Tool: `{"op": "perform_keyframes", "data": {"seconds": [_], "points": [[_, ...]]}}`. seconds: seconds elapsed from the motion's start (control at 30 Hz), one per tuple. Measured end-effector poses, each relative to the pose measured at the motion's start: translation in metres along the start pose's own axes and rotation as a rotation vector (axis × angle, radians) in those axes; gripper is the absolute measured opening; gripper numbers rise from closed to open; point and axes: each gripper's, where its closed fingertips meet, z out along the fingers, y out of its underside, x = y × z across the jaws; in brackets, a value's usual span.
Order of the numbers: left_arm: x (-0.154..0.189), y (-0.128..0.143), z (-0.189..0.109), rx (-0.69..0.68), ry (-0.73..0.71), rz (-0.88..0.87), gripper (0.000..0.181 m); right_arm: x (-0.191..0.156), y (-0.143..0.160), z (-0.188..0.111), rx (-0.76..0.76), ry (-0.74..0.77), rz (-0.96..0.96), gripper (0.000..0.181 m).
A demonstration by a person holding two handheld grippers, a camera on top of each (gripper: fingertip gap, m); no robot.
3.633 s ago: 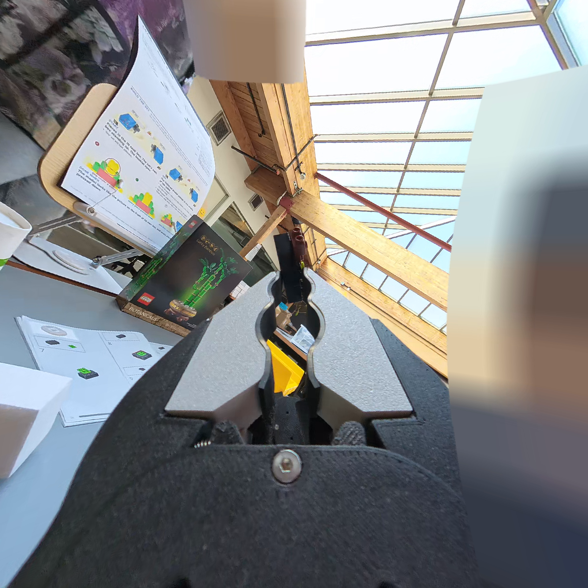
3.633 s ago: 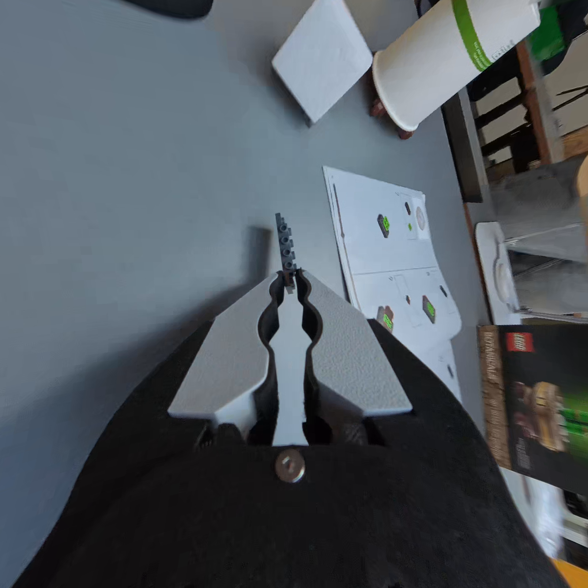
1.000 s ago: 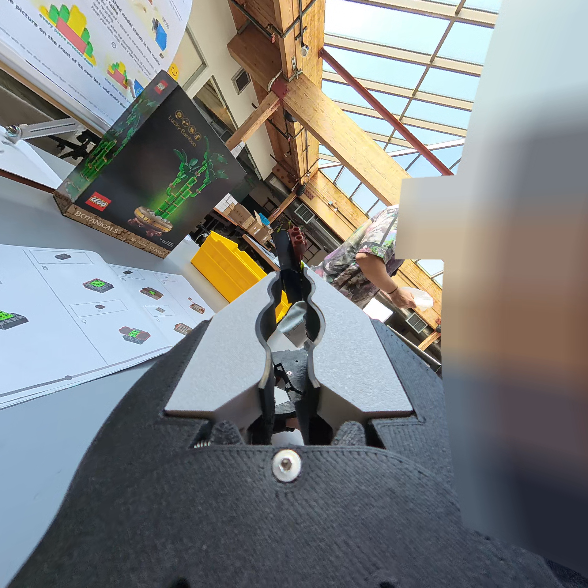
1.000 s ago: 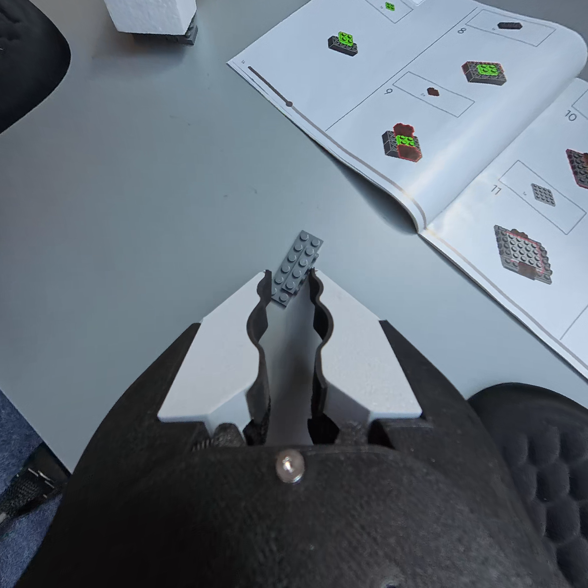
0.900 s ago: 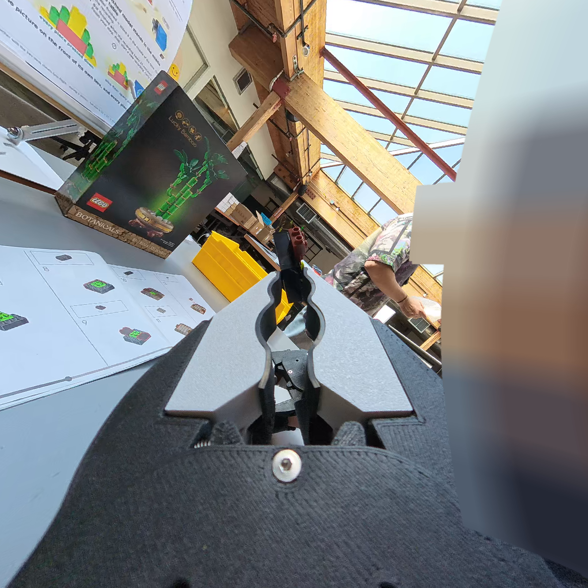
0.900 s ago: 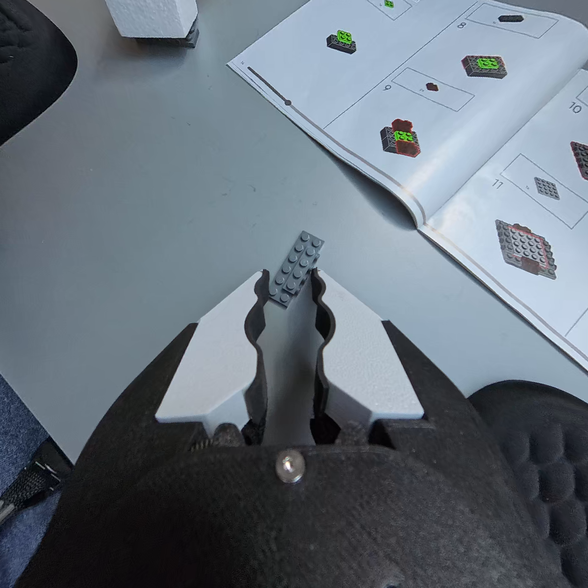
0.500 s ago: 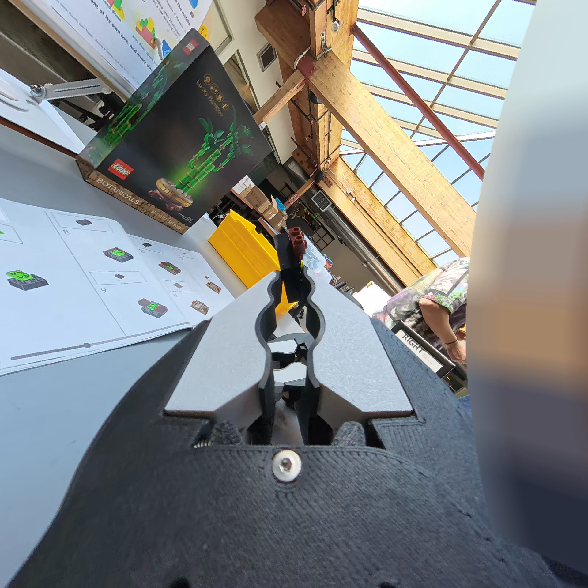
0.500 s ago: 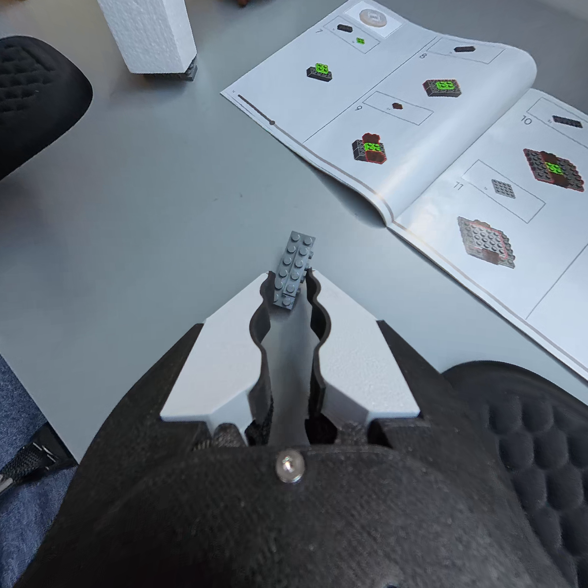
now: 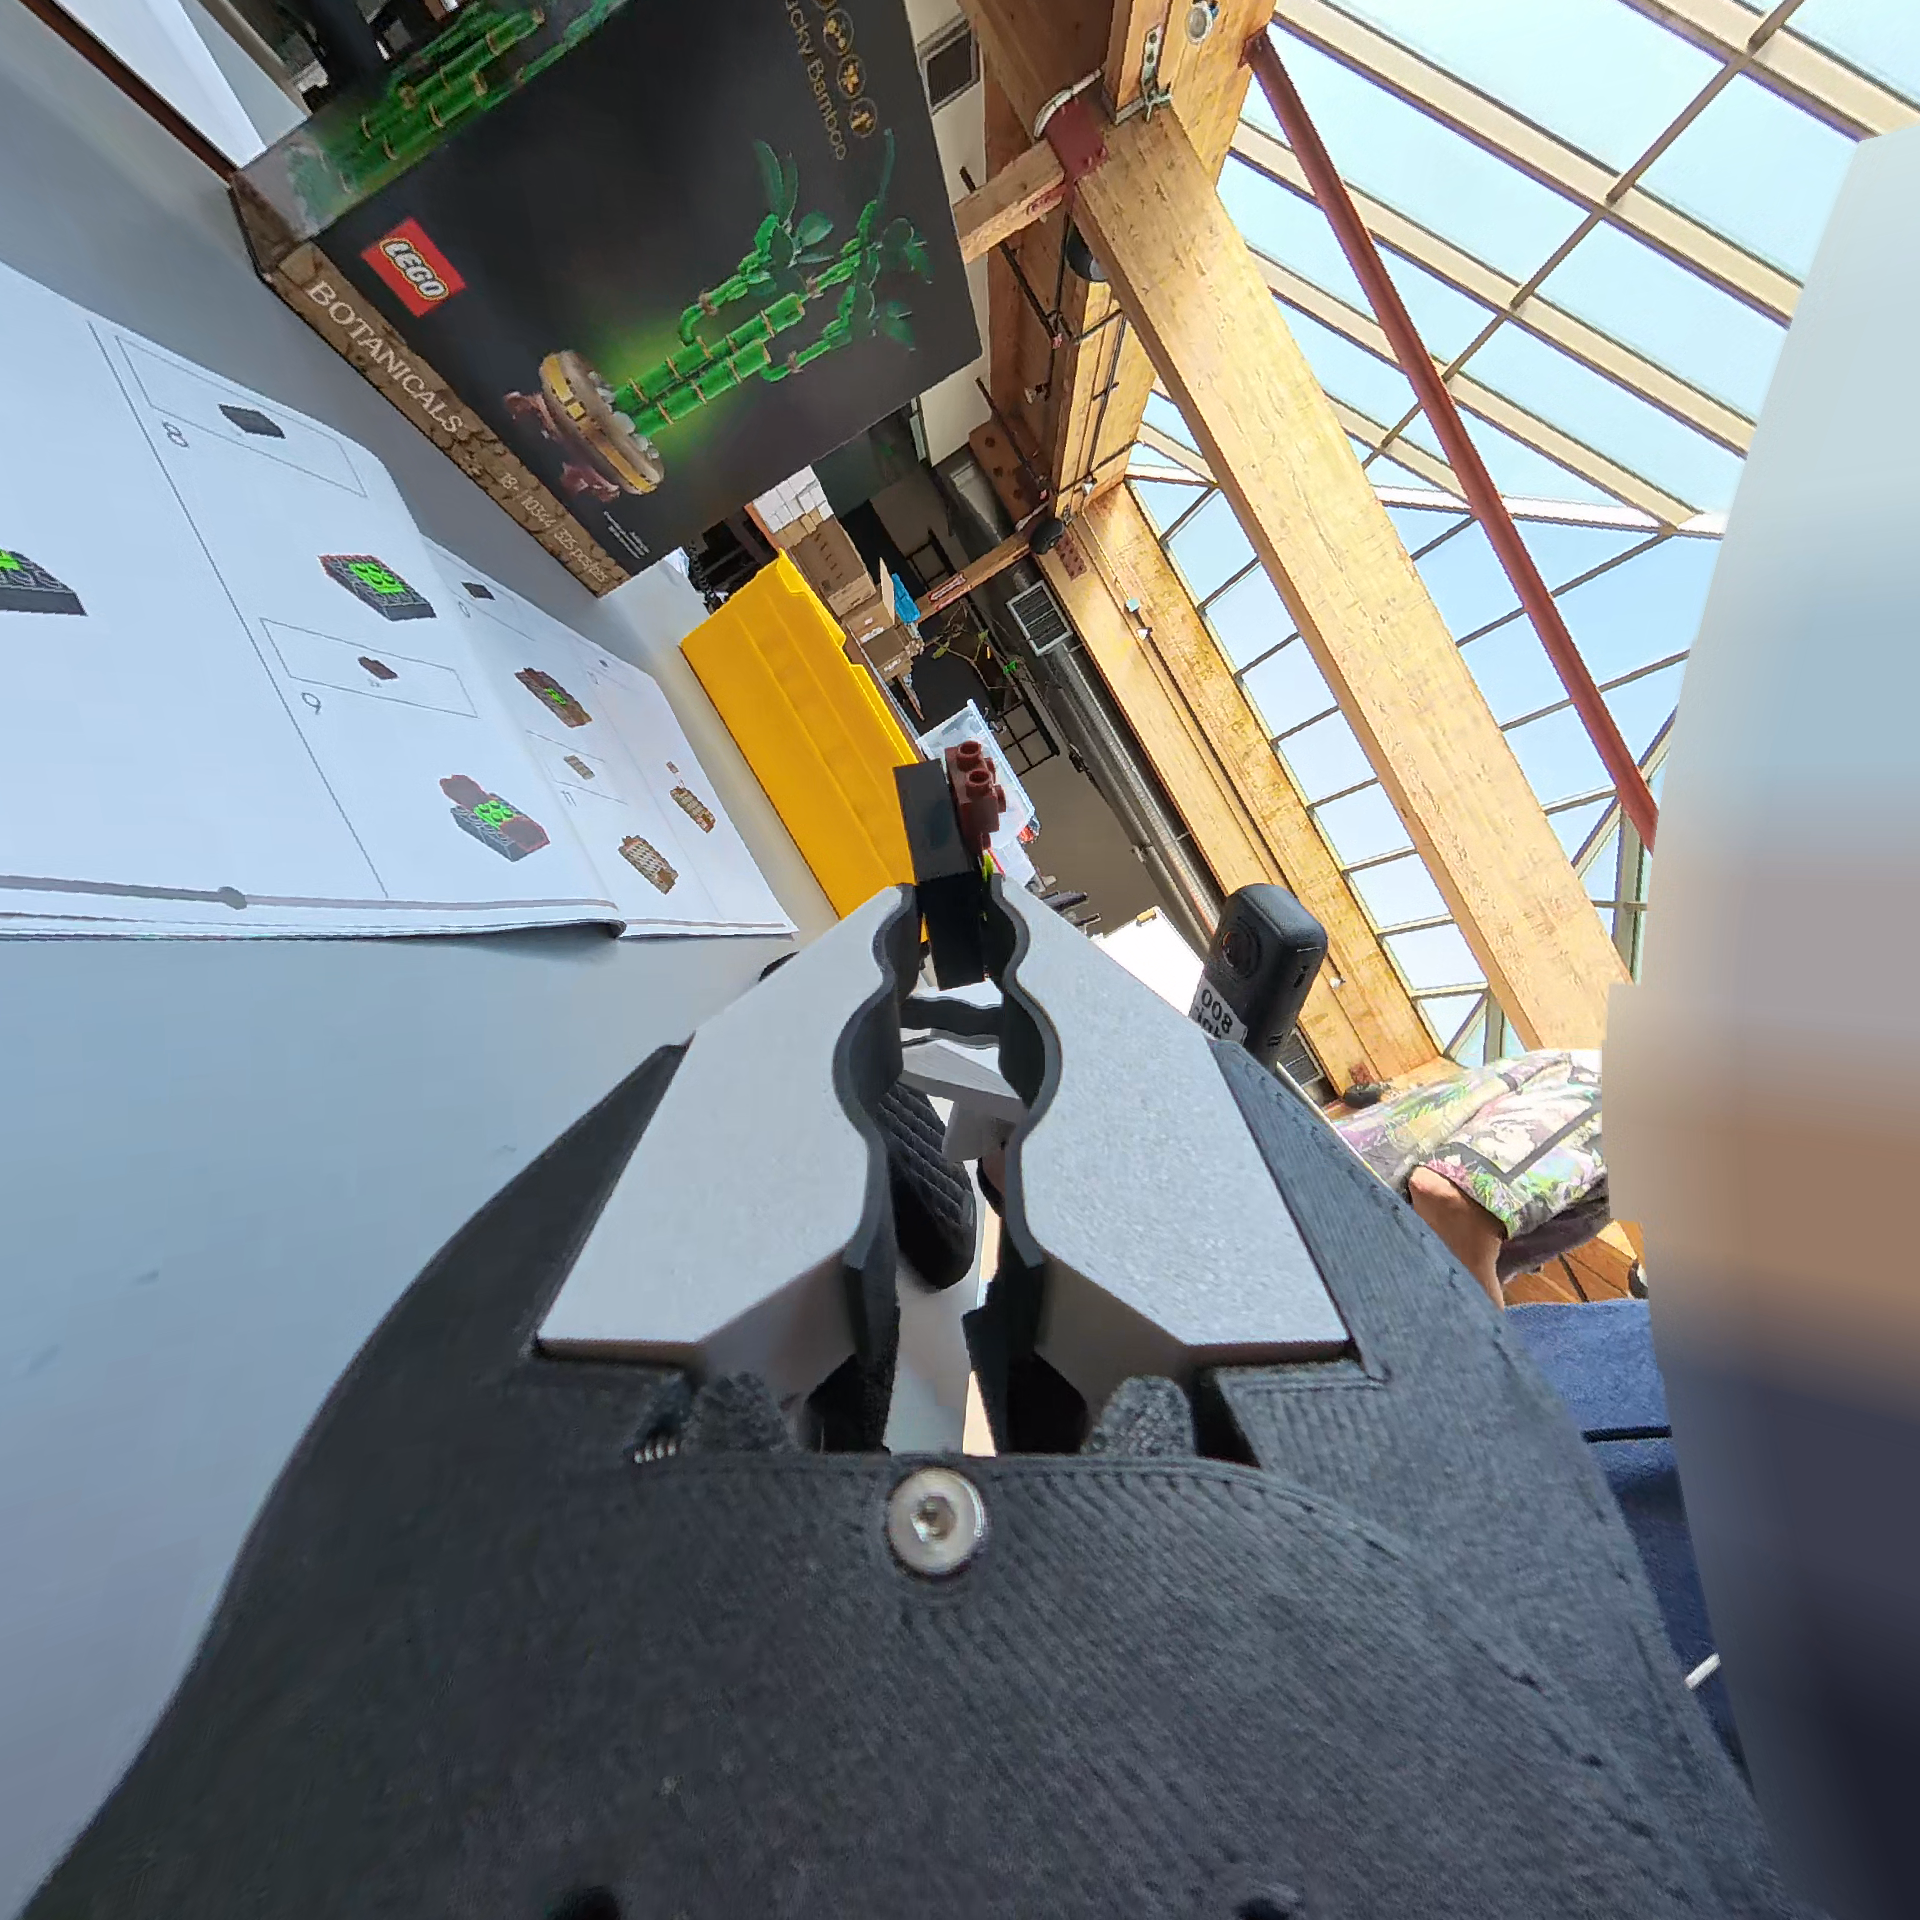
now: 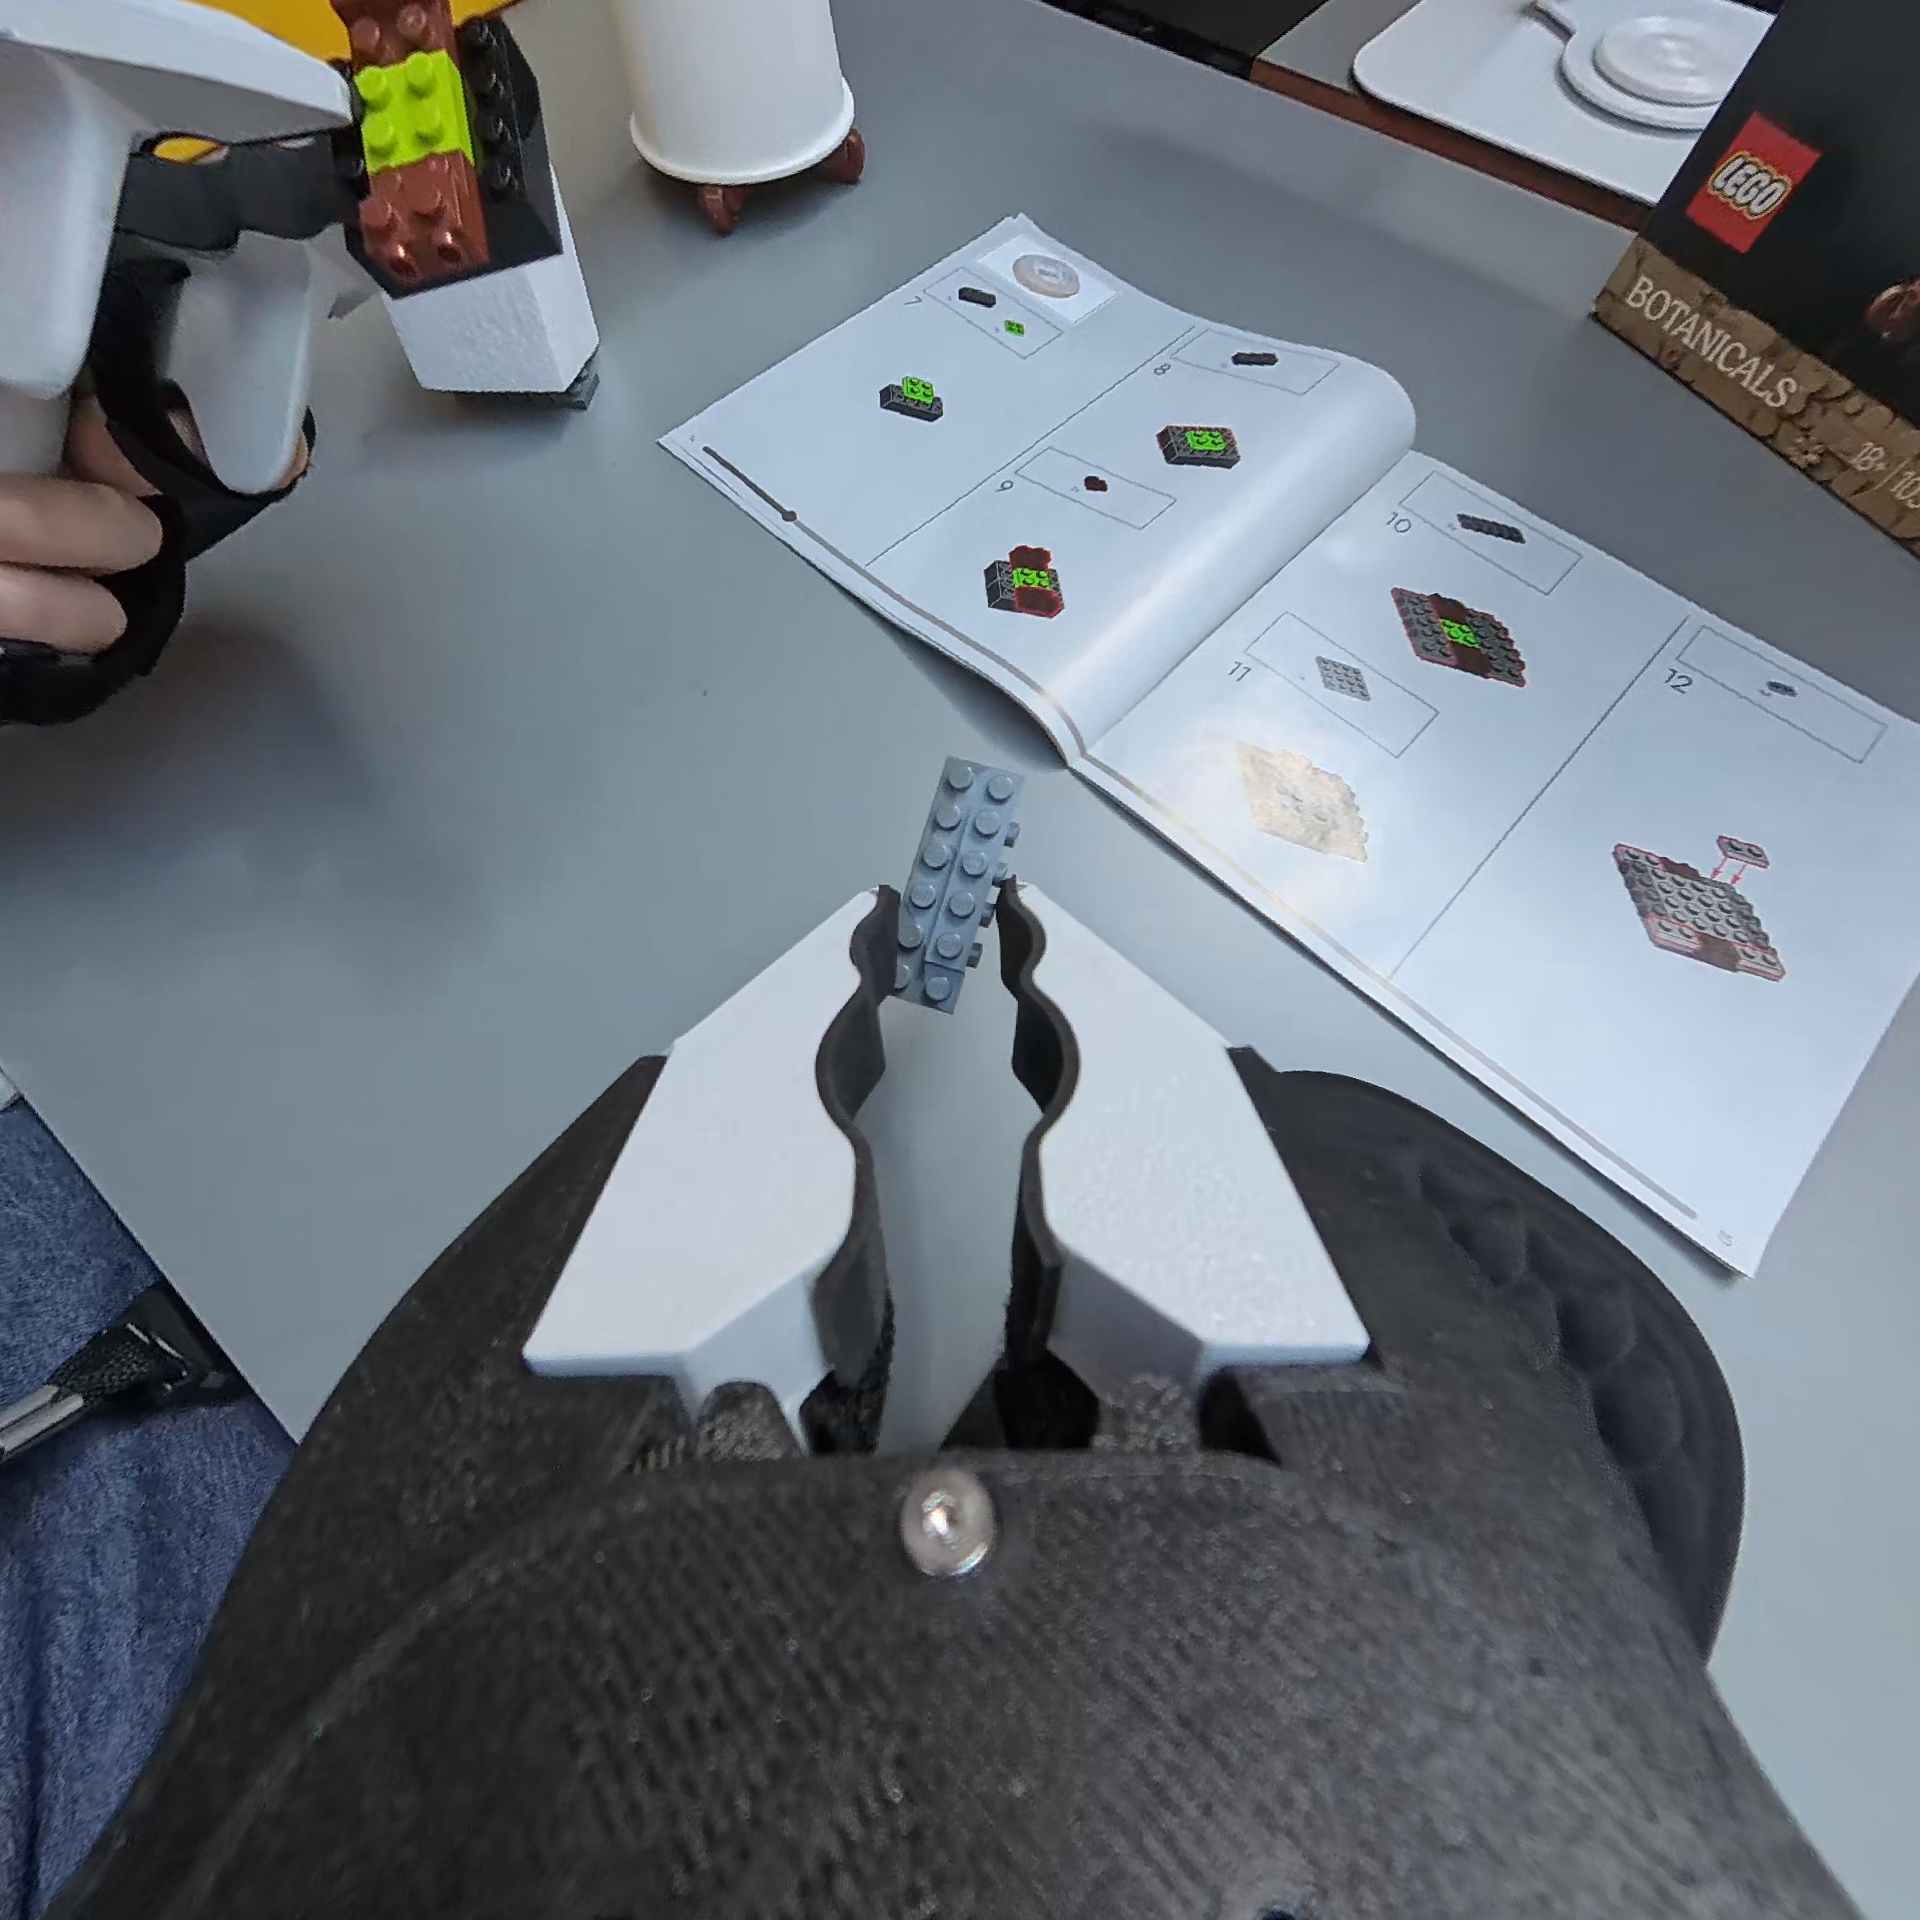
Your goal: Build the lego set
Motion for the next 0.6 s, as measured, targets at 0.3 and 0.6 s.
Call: {"op": "perform_keyframes", "data": {"seconds": [0.3, 0.6], "points": [[-0.007, 0.016, 0.008, -0.048, -0.026, -0.001, 0.009, -0.001, -0.024, -0.012, 0.065, 0.016, -0.024, 0.019], [-0.014, 0.031, 0.019, -0.061, -0.010, -0.076, 0.009, -0.036, -0.068, -0.013, 0.079, -0.077, -0.117, 0.018]]}}
